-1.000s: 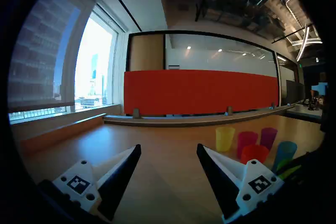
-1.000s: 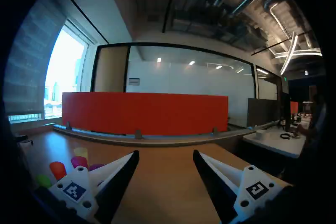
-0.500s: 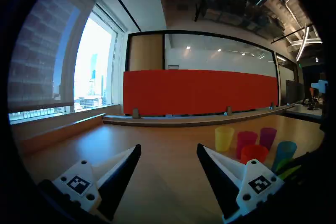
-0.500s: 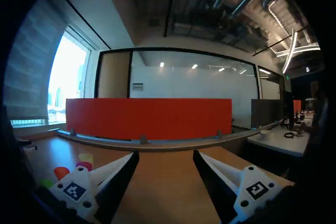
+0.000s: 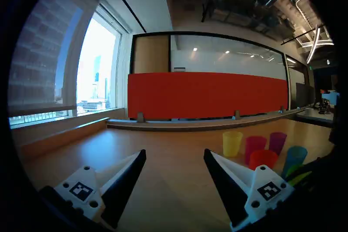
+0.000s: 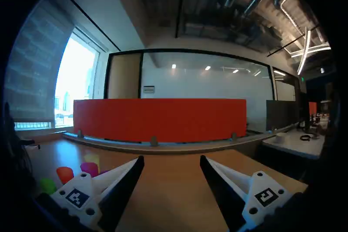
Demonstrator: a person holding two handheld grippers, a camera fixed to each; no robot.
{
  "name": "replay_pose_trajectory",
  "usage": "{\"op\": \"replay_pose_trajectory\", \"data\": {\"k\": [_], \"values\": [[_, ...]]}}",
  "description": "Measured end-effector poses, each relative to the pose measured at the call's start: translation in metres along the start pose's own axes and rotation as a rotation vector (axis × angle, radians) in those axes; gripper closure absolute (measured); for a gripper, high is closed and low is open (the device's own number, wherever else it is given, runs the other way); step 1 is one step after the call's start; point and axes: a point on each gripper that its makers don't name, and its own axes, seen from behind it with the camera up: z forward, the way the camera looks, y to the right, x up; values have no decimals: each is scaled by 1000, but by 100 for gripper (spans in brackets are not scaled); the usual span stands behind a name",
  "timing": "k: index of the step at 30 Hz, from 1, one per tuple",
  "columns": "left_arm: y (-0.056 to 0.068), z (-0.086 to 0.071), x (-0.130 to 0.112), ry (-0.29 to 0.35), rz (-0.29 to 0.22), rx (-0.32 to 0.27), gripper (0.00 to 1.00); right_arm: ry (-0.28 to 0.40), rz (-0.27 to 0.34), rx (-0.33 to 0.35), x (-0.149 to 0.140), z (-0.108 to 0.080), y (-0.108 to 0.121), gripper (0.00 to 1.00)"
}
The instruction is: Pour water
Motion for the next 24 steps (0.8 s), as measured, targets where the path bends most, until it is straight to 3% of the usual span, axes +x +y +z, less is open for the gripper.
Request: {"op": "replay_pose_trajectory", "data": {"k": [12,24], "values": [[0,0,0,0,0,0,1,-3,2,-5,-28,24,-7,1],[0,0,0,0,0,0,1,-24,42,-5,-58,28,-11,1]]}}
